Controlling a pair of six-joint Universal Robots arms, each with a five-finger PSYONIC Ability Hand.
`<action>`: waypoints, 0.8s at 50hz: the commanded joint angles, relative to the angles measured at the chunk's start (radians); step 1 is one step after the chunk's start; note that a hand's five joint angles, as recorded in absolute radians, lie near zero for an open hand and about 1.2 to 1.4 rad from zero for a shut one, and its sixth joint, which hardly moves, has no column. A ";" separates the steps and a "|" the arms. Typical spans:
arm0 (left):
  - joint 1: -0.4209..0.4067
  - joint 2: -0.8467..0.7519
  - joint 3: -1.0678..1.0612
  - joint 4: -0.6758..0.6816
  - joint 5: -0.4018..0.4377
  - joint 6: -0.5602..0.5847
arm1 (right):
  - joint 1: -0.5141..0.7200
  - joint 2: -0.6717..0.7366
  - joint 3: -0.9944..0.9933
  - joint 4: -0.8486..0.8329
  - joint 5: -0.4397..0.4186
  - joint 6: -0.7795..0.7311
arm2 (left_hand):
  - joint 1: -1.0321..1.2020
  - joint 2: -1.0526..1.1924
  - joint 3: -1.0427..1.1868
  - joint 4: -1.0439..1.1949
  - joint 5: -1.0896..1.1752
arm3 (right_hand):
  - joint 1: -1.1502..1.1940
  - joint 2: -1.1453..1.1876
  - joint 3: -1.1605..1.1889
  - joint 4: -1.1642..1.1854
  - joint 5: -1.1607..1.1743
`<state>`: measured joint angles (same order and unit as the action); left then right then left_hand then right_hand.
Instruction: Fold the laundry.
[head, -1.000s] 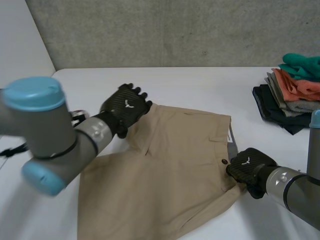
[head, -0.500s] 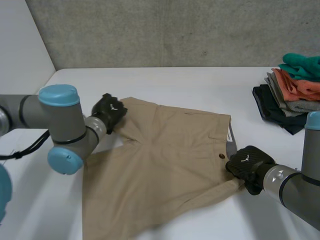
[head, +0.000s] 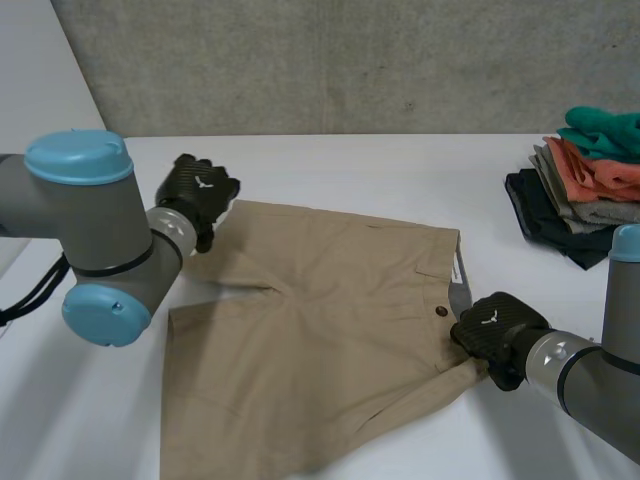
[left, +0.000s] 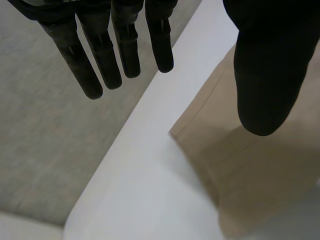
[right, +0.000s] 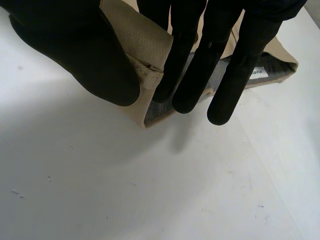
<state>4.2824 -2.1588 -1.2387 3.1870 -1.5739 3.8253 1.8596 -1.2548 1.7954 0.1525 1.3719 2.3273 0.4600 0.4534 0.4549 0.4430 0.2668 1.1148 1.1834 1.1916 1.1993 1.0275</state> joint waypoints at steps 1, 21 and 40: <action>0.014 -0.165 0.076 -0.034 0.097 0.010 | 0.000 0.000 0.001 -0.007 -0.001 0.003 | -0.014 -0.008 -0.009 0.002 0.004 | 0.281 0.213 0.205 0.197 0.194; 0.040 -0.115 -0.030 -0.107 -0.067 0.017 | -0.005 -0.003 -0.014 -0.002 0.006 0.010 | 0.936 0.943 0.941 0.953 0.955 | 0.281 0.213 0.205 0.197 0.194; 0.005 0.430 -0.361 -0.090 -0.072 -0.239 | -0.014 0.003 -0.142 -0.042 -0.088 0.361 | -0.164 -0.158 -0.159 -0.147 -0.146 | 0.281 0.213 0.205 0.197 0.194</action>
<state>4.3048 -1.9447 -1.4683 3.1087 -1.6451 3.7440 1.8587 -1.2601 1.7126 0.1367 1.3103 2.5518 0.2135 0.2487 0.2485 0.2410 0.0672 1.1148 1.1835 1.1916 1.1992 1.0276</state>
